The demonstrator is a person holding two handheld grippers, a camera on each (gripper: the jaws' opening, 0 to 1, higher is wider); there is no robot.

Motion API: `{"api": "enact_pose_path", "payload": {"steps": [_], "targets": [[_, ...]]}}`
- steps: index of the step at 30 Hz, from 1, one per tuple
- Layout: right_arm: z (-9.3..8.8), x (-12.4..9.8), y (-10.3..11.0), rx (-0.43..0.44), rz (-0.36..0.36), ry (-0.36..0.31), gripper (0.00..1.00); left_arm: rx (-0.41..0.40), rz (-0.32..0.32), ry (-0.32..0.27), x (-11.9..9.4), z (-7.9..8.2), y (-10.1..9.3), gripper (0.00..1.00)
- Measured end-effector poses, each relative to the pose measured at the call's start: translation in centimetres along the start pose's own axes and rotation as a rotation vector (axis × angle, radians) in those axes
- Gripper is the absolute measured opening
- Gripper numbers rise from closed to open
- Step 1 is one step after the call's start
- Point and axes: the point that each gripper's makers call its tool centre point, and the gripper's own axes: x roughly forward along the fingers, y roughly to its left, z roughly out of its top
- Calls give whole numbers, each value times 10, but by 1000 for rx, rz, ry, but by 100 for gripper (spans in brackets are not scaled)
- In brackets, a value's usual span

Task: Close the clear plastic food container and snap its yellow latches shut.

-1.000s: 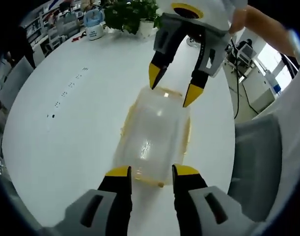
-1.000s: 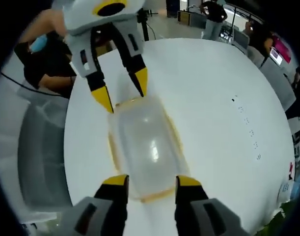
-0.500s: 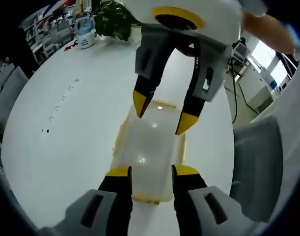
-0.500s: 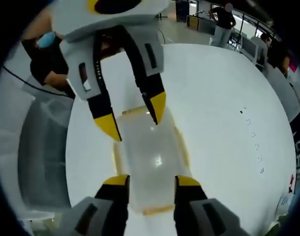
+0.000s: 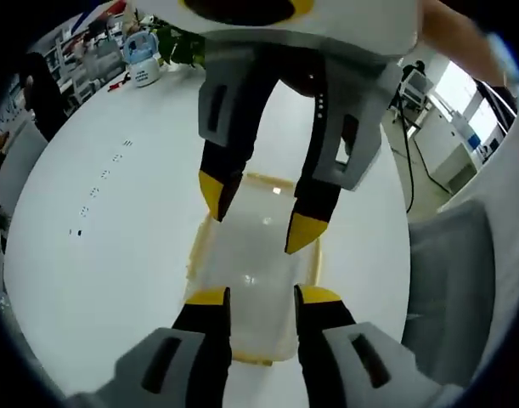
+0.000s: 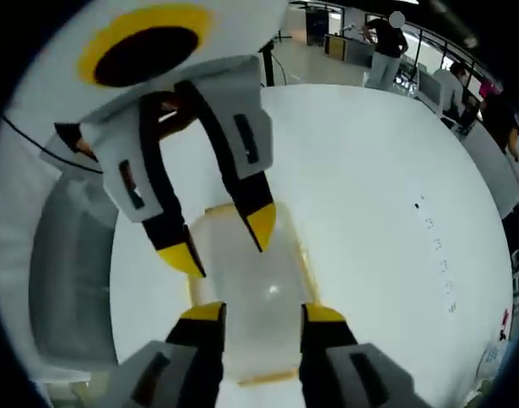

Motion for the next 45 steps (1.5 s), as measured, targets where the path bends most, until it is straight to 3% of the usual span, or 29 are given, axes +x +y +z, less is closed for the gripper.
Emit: {"api": "enact_pose_path", "payload": {"steps": [32, 45], "targets": [[12, 13, -18, -1, 38, -18, 37, -7, 32, -51, 8, 0, -27, 32], [14, 23, -18, 4, 77, -9, 39, 48, 115, -60, 12, -2, -28, 35]]}}
